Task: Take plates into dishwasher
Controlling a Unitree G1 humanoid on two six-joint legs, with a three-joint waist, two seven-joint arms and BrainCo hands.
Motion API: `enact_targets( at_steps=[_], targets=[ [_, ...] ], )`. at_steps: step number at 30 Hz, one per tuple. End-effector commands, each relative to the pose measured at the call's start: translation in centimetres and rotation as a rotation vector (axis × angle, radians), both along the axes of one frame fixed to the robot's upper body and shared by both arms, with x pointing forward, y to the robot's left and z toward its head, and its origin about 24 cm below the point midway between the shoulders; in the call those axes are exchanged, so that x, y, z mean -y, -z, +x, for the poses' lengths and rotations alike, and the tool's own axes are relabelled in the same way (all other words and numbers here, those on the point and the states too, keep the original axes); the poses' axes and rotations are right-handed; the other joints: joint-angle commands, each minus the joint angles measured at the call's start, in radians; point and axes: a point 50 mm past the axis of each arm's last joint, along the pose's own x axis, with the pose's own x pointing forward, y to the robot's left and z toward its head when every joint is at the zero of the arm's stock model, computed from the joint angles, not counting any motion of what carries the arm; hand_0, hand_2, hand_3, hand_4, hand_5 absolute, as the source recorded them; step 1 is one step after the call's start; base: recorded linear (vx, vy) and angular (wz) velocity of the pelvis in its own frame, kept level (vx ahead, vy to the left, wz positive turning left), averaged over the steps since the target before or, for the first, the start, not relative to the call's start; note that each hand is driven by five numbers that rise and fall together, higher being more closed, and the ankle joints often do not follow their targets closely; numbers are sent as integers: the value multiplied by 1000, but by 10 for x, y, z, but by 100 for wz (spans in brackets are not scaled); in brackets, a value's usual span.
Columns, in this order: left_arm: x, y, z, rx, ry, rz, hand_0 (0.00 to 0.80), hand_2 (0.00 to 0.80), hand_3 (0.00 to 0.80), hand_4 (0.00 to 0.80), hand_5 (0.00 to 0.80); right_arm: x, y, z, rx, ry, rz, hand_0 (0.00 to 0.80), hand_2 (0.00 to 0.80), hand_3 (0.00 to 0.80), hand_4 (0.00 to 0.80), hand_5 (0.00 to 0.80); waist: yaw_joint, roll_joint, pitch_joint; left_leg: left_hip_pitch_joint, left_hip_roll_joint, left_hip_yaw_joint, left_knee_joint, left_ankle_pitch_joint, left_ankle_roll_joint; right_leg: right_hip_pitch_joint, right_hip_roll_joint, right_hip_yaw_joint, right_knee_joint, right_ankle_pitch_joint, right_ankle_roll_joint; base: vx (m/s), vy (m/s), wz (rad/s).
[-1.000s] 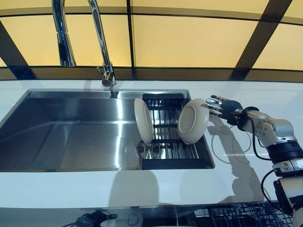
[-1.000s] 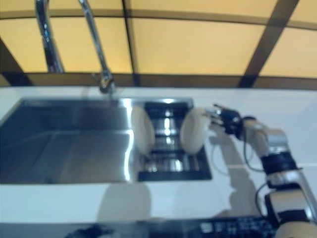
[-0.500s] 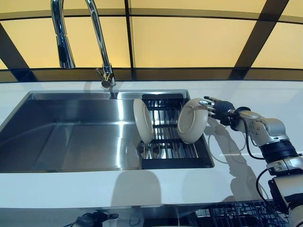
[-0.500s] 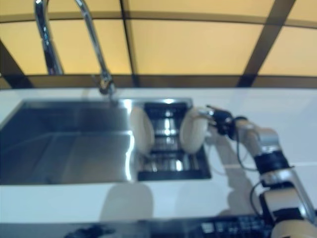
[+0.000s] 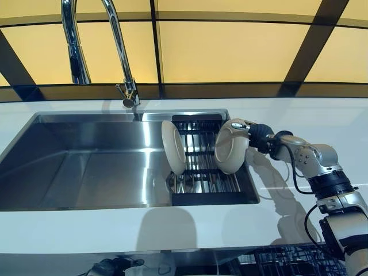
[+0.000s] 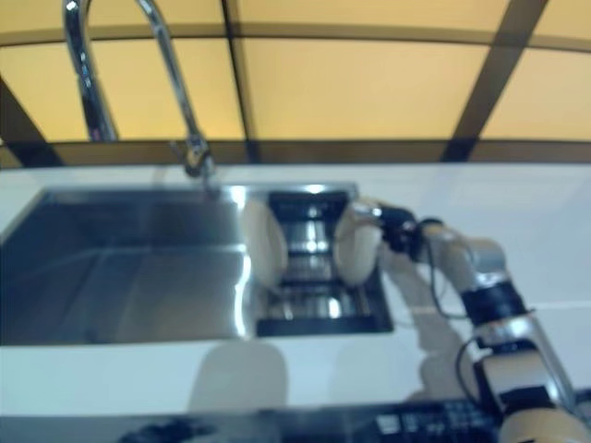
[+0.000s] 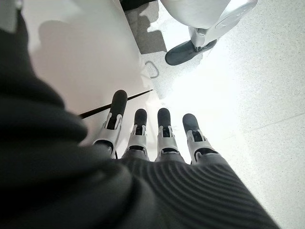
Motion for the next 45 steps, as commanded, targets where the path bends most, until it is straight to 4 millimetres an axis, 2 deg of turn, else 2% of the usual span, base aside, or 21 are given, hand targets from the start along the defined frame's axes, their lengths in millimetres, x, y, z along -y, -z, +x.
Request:
enact_targets(
  at_steps=[1, 8, 14, 15, 16, 18, 19, 25, 36, 41, 45],
  targets=[
    [-11, -38, 81, 229, 79, 44, 0, 0, 0, 0, 0, -11, -7, 1, 52, 0, 38, 0, 0, 0, 0, 0, -4, -38, -35, -65, -62, 74, 6, 52, 17, 104, -4, 19, 12, -88, 64, 0, 0, 0],
    [-11, -39, 83, 227, 67, 46, 0, 0, 0, 0, 0, -8, -8, -1, 66, 42, 45, 0, 0, 0, 0, 0, -11, -36, -36, -65, -61, 78, 3, 52, 18, 102, -4, 23, 10, -87, 66, 0, 0, -1],
    [-14, -40, 84, 227, 59, 48, 0, 0, 0, 0, 0, 2, -6, 0, 57, 72, -3, 0, 0, 0, 0, 0, -14, -35, -40, -66, -62, 80, 2, 54, 18, 101, -4, 23, 9, -86, 67, 1, 2, -5],
    [-14, -40, 85, 228, 58, 48, 0, 0, 0, 0, 0, 4, -5, 0, 56, 78, -19, 44, 44, 44, 44, 44, -14, -35, -39, -66, -62, 80, 2, 54, 18, 101, -4, 24, 10, -86, 66, 0, 0, 0],
    [-14, -40, 85, 228, 57, 47, 0, 0, 0, 0, 0, 7, -4, 0, 53, 84, -36, 276, 276, 276, 276, 276, -15, -35, -39, -66, -62, 79, 2, 54, 18, 100, -4, 24, 10, -86, 67, 0, 0, 0],
    [-15, -40, 85, 229, 55, 47, 0, 0, 0, 0, 0, 11, -2, 0, 44, 90, -61, 596, 596, 596, 596, 596, -16, -36, -39, -66, -62, 80, 2, 53, 18, 99, -4, 24, 11, -87, 67, 0, 0, 0],
    [-15, -40, 85, 229, 55, 46, 0, 0, 0, 0, 0, 13, -1, 0, 39, 92, -71, 800, 800, 800, 800, 800, -16, -36, -39, -66, -62, 80, 2, 53, 18, 100, -4, 24, 11, -87, 67, 0, 0, 0],
    [-17, -43, 87, 234, 53, 46, 0, 0, 0, 0, 0, 23, 3, 0, 25, 106, -130, 800, 800, 800, 800, 800, -14, -37, -36, -63, -62, 80, 2, 53, 20, 103, -4, 24, 12, -87, 66, 0, 0, 0],
    [-19, -45, 91, 237, 52, 47, 0, 0, 0, 0, 0, 25, -12, 5, 102, 100, -154, 800, 800, 800, 800, 800, -15, -37, -34, -61, -63, 78, 2, 51, 21, 106, -6, 23, 14, -89, 67, 0, 0, 0],
    [-20, -45, 91, 236, 56, 44, 0, 0, 0, 0, 0, 16, -30, 7, 215, 79, -115, 800, 800, 800, 800, 800, -15, -35, -33, -60, -66, 76, 2, 51, 23, 106, -7, 23, 14, -88, 68, 0, 0, 0],
    [-22, -44, 87, 232, 61, 42, 0, 0, 0, 0, 0, 8, -52, 5, 347, 81, -69, 800, 800, 800, 800, 800, -17, -32, -33, -59, -68, 73, 1, 50, 24, 106, -9, 25, 16, -88, 71, 0, 0, 0]
  ],
)
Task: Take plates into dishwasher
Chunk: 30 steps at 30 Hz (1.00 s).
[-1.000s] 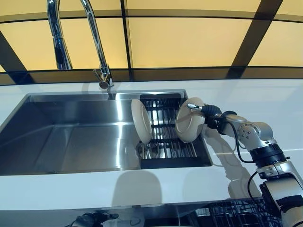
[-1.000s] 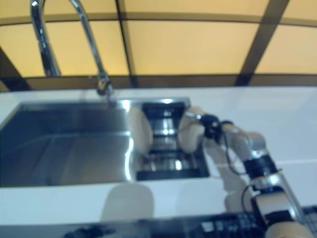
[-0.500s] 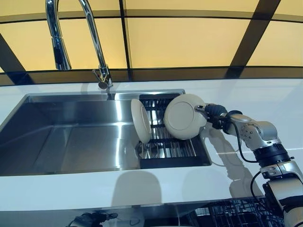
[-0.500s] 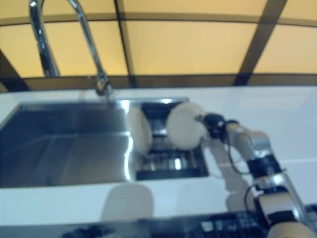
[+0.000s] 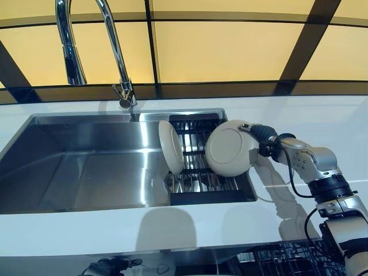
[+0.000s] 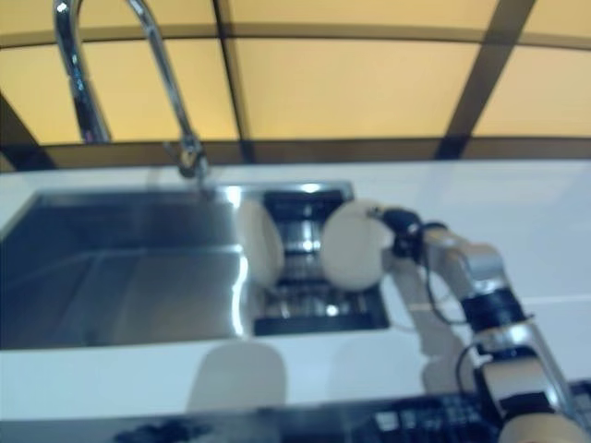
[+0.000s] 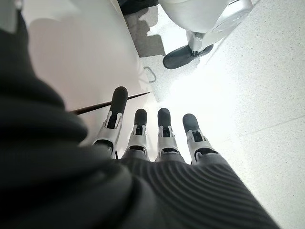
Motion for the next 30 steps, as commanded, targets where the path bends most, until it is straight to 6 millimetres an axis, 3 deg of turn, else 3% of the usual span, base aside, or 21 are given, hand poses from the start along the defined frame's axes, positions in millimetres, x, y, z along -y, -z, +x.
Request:
enact_targets(
  at_steps=[1, 4, 10, 18, 22, 25, 28, 30],
  targets=[
    [-15, -41, 87, 255, 93, 68, 0, 0, 0, 0, 0, -7, -53, 3, 267, -15, 66, 800, 800, 800, 800, 800, -17, -31, -32, -59, -67, 53, 2, 49, 25, 114, -12, 7, 16, -95, 74, 0, 0, 0],
    [-16, -40, 84, 256, 92, 67, 0, 0, 0, 0, 0, -8, -64, -1, 337, -25, 65, 800, 800, 800, 800, 800, -20, -28, -31, -60, -69, 51, 1, 48, 28, 111, -14, 10, 17, -93, 76, -36, 34, 0],
    [-23, -40, 78, 261, 88, 68, 0, 0, 0, 0, 0, -7, -103, -15, 581, -31, 81, 800, 800, 800, 800, 800, -28, -24, -27, -63, -77, 50, 7, 43, 36, 96, -23, 25, 32, -93, 85, -62, 51, -1],
    [-29, -35, 65, 259, 89, 69, 0, 0, 0, 0, 0, 14, -155, -41, 882, 56, 30, 800, 800, 800, 800, 800, -41, -21, -27, -74, -84, 47, 18, 39, 48, 57, -45, 51, 75, -89, 102, -73, 91, -2],
    [-30, -28, 50, 237, 106, 80, 0, 0, 0, 0, 0, 29, -163, -51, 925, 105, 22, 800, 800, 800, 800, 800, -49, -30, -17, -89, -81, 59, 32, 42, 49, 25, -53, 63, 94, -72, 109, -72, 89, -13],
    [-30, -22, 37, 220, 103, 95, 0, 0, 0, 0, 0, 41, -158, -57, 933, 159, 8, 800, 800, 800, 800, 800, -63, -40, -4, -72, -72, 82, 14, 35, 40, -5, -54, 43, 91, -34, 132, -28, 30, -25],
    [-30, -19, 30, 216, 111, 121, 0, 0, 0, 0, 0, 55, -149, -65, 927, 222, 8, 800, 800, 800, 800, 800, -96, -53, 14, -71, -56, 131, -3, 32, 38, -68, -58, 49, 116, 21, 158, -97, -27, -29],
    [-31, -19, 29, 219, 113, 141, 0, 0, 0, 0, 0, 66, -142, -71, 917, 246, 26, 800, 800, 800, 800, 800, -112, -59, 25, -82, -38, 185, -3, 36, 38, -94, -78, 22, 164, 43, 164, -159, -60, -39]
  ],
)
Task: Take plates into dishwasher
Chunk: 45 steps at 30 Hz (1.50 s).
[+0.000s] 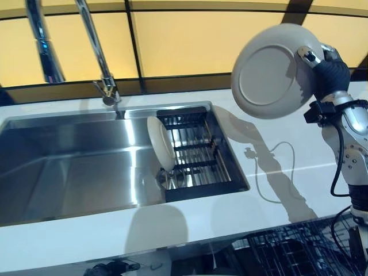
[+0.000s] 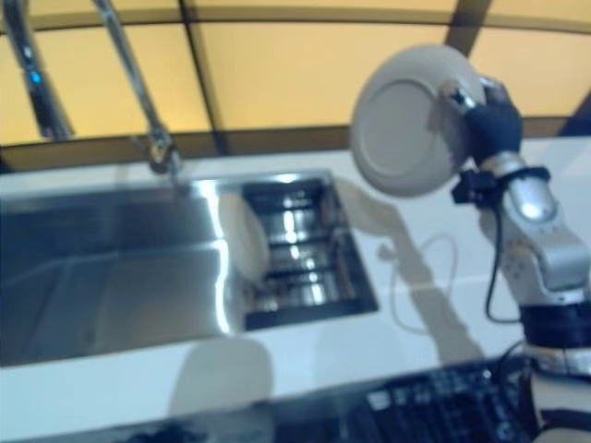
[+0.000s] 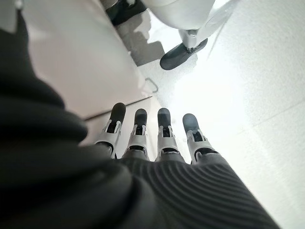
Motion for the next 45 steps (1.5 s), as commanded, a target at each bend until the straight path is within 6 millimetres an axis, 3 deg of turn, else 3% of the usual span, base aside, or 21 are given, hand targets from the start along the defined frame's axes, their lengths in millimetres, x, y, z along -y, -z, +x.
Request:
enact_targets(
  at_steps=[1, 6, 10, 14, 17, 22, 30, 37, 45],
  targets=[
    [-21, -22, 48, 188, 39, 106, 0, 0, 0, 0, 0, 17, -35, -22, 220, 38, 40, 800, 800, 800, 800, 800, -38, 12, -4, -62, 3, 97, -1, 32, 18, -15, -73, -63, 181, -13, 74, -165, -63, -62],
    [-19, -24, 55, 222, 10, 110, 0, 0, 0, 0, 0, 28, -21, -27, 188, -1, 90, 800, 800, 800, 800, 800, -39, 25, -7, -80, 47, 190, 2, 45, 24, 33, -125, -107, 267, -69, 50, -136, -70, -65],
    [-21, -28, 63, 235, 9, 120, 0, 0, 0, 0, 0, 27, -16, -24, 169, -8, 76, 800, 800, 800, 800, 800, -25, 22, -25, -116, 59, 243, 14, 60, 25, 111, -161, -108, 290, -90, 54, -86, -146, -50],
    [-26, -34, 71, 252, 9, 137, 0, 0, 0, 0, 0, 23, -12, -20, 140, -43, 59, 800, 800, 800, 800, 800, -18, 10, -50, -155, 61, 268, 11, 63, 16, 198, -136, -107, 227, -181, 68, -74, -230, -104],
    [-28, -37, 78, 275, -27, 149, 0, 0, 0, 0, 0, 16, -8, -16, 112, -89, 63, 800, 800, 800, 800, 800, -6, 1, -54, -177, 92, 314, 25, 88, -16, 239, -100, -161, 124, -224, 61, -85, -339, -62],
    [-18, -39, 89, 329, -65, 105, 0, 0, 0, 0, 0, 14, 4, -17, 58, -87, 37, 800, 800, 800, 800, 800, -14, -3, -34, -201, 129, 298, 35, 129, -65, 240, -53, -146, 68, -241, 20, -82, -254, -57],
    [0, -32, 86, 339, -14, 71, 0, 0, 0, 0, 0, 11, 36, -16, -41, -1, -37, 800, 800, 800, 800, 800, -27, 12, -9, -231, 151, 272, 27, 172, -100, 222, -11, -140, 47, -241, -19, -84, -102, -10],
    [5, -26, 74, 324, -17, 75, 0, 0, 0, 0, 0, 10, 70, -39, -105, 62, -162, 800, 800, 800, 800, 800, -38, 37, 6, -229, 160, 259, 20, 183, -107, 197, 3, -150, 51, -240, -29, -38, -27, 10],
    [10, -30, 73, 346, 8, 58, 0, 0, 0, 0, 0, -10, 102, -46, -181, 34, -278, 800, 800, 800, 800, 800, -21, 60, 24, -232, 153, 239, 15, 185, -105, 179, 0, -173, 62, -242, -29, -38, 8, 8]
  ],
)
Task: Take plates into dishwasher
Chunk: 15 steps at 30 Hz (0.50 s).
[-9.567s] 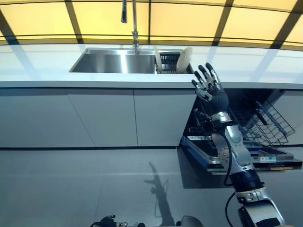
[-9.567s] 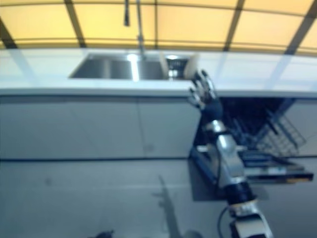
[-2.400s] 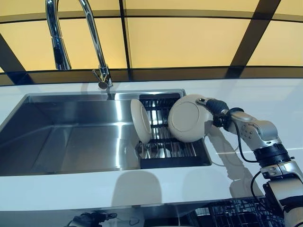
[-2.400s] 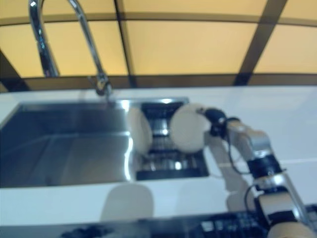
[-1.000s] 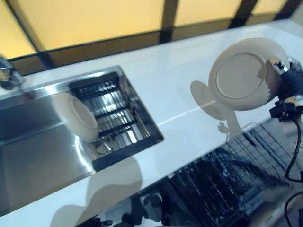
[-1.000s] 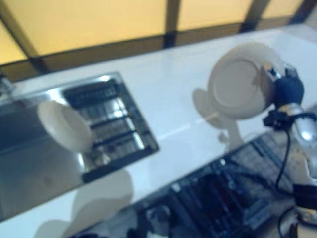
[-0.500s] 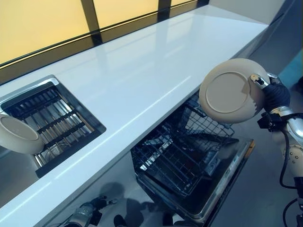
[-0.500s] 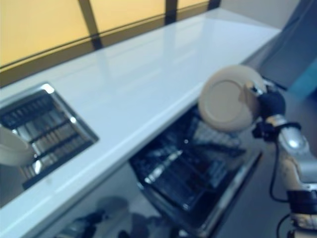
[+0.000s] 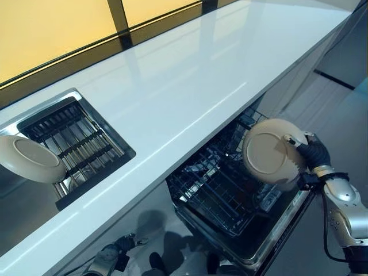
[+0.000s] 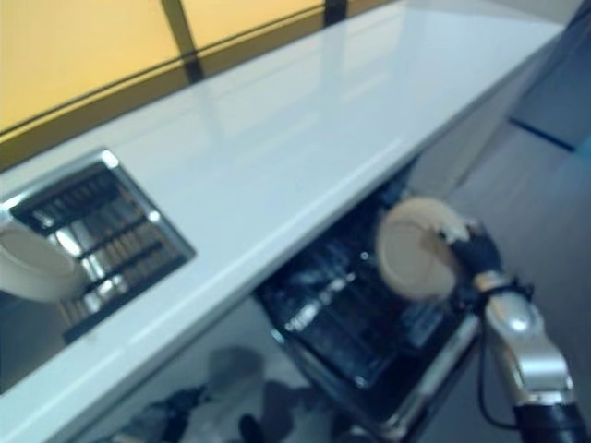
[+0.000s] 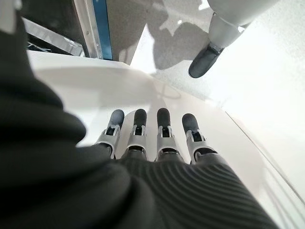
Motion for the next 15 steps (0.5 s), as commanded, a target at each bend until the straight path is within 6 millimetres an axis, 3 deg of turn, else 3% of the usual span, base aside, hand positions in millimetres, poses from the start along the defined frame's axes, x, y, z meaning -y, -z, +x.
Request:
enact_targets(
  at_steps=[1, 9, 14, 15],
  targets=[
    [-17, -14, 18, 67, 8, 70, 0, 0, 0, 0, 0, -25, -21, 1, 149, -91, -60, 800, 800, 800, 800, 800, 10, -48, -28, -75, -9, -12, 12, 22, -7, -3, -9, 8, 66, -32, 30, -31, 12, 10],
    [-5, -16, 22, 93, 35, 59, 0, 0, 0, 0, 0, -41, 9, 1, 84, -62, -101, 800, 800, 800, 800, 800, 36, -45, -18, -83, -15, -28, 12, 21, 0, -4, -13, -10, 75, -37, 28, -15, 2, 7],
    [-1, -15, 22, 88, 44, 62, 0, 0, 0, 0, 0, -47, 18, 4, 108, 2, -133, 800, 800, 800, 800, 800, 51, -42, -14, -88, -19, -39, 11, 19, 2, -3, -17, -18, 80, -42, 29, -10, -3, 13],
    [-1, -15, 23, 88, 45, 63, 0, 0, 0, 0, 0, -47, 18, 4, 115, 9, -140, 800, 800, 800, 800, 800, 55, -39, -12, -99, -12, -24, 15, 36, 12, -12, -13, -26, 79, -28, 21, -51, -8, 7]
  ],
)
